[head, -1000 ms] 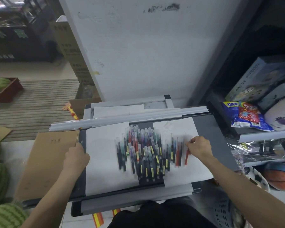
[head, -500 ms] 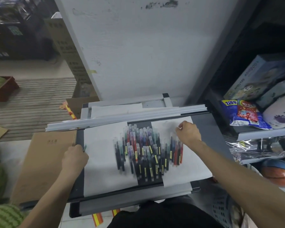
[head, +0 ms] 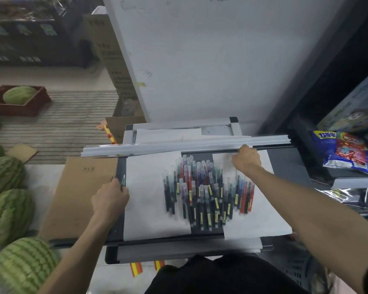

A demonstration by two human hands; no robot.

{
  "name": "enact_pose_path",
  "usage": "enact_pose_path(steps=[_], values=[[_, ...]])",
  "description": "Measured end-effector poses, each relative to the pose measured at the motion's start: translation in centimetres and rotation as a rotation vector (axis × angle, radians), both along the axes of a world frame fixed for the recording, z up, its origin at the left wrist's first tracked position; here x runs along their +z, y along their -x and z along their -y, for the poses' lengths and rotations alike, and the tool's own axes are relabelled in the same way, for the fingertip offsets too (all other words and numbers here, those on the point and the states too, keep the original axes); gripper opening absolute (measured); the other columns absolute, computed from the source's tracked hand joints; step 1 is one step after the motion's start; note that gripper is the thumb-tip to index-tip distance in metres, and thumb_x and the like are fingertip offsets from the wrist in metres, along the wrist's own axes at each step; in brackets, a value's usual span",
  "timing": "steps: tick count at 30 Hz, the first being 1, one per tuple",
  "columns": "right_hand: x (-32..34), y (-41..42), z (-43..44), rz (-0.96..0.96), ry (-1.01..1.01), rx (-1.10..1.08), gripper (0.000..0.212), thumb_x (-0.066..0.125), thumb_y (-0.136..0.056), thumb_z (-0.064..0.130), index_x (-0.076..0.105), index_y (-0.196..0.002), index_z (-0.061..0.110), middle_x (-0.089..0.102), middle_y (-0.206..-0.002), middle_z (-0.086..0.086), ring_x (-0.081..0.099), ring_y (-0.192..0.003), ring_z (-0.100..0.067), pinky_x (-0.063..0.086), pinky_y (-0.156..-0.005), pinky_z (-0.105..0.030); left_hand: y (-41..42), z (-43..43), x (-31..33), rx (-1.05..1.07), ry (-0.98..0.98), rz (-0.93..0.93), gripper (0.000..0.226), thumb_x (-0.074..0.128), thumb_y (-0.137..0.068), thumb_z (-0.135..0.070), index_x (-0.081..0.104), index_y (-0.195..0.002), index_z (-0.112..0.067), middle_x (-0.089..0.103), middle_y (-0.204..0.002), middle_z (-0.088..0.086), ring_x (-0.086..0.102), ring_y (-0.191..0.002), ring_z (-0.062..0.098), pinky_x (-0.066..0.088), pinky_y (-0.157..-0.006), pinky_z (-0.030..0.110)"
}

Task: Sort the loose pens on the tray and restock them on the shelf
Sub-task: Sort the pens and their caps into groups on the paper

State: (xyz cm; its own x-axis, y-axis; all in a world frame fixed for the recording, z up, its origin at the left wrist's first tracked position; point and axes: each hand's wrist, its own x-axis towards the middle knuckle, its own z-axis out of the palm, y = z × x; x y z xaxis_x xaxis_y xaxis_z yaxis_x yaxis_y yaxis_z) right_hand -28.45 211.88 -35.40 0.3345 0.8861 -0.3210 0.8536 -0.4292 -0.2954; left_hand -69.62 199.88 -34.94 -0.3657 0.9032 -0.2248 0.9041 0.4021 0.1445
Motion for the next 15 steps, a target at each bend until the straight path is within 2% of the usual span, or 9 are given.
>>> enact_pose_path(steps=[3,7,10,12,15], values=[[-0.1,0.2,0.0,-0.055,-0.015,-0.096,0.017,0.062,-0.095,0.019,0.065,-0.095,0.002,0.067,-0.094,-0.015,0.06,-0.076,-0.029,0.049,-0.065,-0.031,-0.6,0.0,1.0,-0.003,-0.042,0.035,0.019,0.049,-0.099,-0.032,0.055,-0.086,-0.021,0.06,-0.075,-0.001,0.057,-0.063,0.018,0.049,-0.062,0.035],[-0.2,0.2,0.4,-0.137,-0.027,-0.175,0.013,0.062,-0.093,0.012,0.066,-0.091,0.0,0.065,-0.086,-0.015,0.065,-0.078,-0.032,0.056,-0.067,-0.034,-2.1,0.1,2.3,-0.006,-0.105,0.089,0.015,0.049,-0.099,-0.027,0.057,-0.089,-0.018,0.061,-0.082,0.002,0.05,-0.065,0.019,0.041,-0.064,0.036],[0.3,0.2,0.5,-0.147,-0.025,-0.21,0.01,0.061,-0.091,0.009,0.06,-0.087,0.0,0.06,-0.083,-0.013,0.066,-0.082,-0.033,0.057,-0.07,-0.036,-3.1,0.2,2.9,-0.018,-0.123,0.115,0.015,0.048,-0.1,-0.028,0.059,-0.098,-0.019,0.062,-0.086,-0.001,0.052,-0.07,0.02,0.042,-0.066,0.036],[0.7,0.0,0.5,-0.166,-0.027,-0.24,0.016,0.06,-0.089,0.007,0.051,-0.077,0.005,0.055,-0.077,-0.01,0.06,-0.072,-0.028,0.052,-0.065,-0.033,-3.6,0.3,3.2,-0.034,-0.135,0.139,0.016,0.048,-0.1,-0.029,0.061,-0.103,-0.02,0.065,-0.092,-0.002,0.056,-0.076,0.022,0.043,-0.068,0.036],[1.6,-0.3,1.0,-0.245,-0.078,-0.308,0.01,0.059,-0.082,0.007,0.061,-0.073,0.005,0.07,-0.082,-0.016,0.061,-0.061,-0.025,0.053,-0.057,-0.03,-4.6,0.5,3.9,-0.091,-0.182,0.207,0.017,0.049,-0.101,-0.029,0.062,-0.108,-0.021,0.067,-0.095,-0.005,0.059,-0.079,0.019,0.047,-0.069,0.036]])
